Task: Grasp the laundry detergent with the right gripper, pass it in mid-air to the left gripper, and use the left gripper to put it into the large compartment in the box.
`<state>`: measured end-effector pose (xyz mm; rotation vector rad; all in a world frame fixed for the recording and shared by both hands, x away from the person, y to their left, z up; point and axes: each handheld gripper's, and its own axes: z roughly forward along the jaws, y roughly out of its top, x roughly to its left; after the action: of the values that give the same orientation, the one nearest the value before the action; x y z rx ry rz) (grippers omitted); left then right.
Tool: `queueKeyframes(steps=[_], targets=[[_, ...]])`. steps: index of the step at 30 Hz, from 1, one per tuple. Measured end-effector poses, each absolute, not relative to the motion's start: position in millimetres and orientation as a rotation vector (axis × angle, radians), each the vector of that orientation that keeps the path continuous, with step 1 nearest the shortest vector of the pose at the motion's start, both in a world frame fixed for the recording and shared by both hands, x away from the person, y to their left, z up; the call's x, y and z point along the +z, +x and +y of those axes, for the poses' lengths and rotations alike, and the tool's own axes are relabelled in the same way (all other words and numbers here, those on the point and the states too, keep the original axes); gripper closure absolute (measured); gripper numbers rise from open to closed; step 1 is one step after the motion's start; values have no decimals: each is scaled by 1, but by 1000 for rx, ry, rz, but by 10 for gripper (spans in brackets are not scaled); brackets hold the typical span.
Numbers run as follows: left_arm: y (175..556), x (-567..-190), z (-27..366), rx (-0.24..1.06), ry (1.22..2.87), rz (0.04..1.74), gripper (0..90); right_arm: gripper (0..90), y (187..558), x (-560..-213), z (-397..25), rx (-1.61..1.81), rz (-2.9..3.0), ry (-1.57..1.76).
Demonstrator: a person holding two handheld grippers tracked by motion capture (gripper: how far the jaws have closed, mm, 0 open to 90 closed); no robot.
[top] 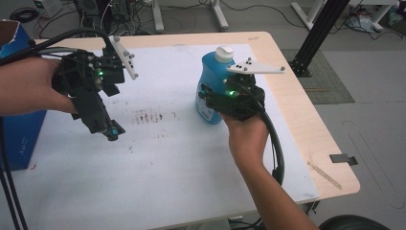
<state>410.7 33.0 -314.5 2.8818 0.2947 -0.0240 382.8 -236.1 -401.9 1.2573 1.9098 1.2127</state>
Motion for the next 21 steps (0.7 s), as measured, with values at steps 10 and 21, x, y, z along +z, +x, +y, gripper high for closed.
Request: queueKeyframes(steps=[10, 21], targets=[[411, -312, 36, -16, 2865, 309, 16, 460, 381, -396, -237, 1225, 1956, 1188], [408, -303, 41, -27, 2833, 285, 16, 457, 375, -372, -244, 1278, 2109, 993]])
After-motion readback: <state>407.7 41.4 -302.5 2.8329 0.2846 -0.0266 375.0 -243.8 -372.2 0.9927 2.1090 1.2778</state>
